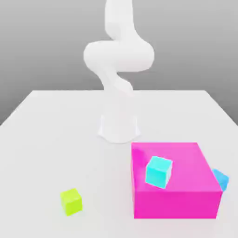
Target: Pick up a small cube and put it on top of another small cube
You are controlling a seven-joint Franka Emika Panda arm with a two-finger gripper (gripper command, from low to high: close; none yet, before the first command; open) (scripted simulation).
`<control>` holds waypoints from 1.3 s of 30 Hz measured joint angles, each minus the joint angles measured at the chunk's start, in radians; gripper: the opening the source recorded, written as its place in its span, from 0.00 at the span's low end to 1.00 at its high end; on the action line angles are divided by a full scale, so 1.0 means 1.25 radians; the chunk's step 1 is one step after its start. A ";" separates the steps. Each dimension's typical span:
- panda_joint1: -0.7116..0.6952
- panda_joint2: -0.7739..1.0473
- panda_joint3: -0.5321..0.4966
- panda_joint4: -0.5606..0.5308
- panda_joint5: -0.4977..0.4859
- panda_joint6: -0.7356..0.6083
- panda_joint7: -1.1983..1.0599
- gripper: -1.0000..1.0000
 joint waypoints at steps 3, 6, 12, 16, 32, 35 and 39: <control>0.018 0.091 0.018 0.023 0.011 0.014 0.005 0.50; 0.035 0.178 0.039 0.045 0.018 0.027 0.013 0.50; 0.063 0.351 0.090 0.088 0.016 0.053 0.040 0.50; 0.084 0.468 0.124 0.117 -0.002 0.071 0.069 0.50; 0.265 0.941 0.156 0.235 -0.138 0.136 0.227 0.50; 0.297 1.029 0.146 0.256 -0.161 0.167 0.249 0.50; 0.313 1.106 0.128 0.275 -0.179 0.221 0.263 0.00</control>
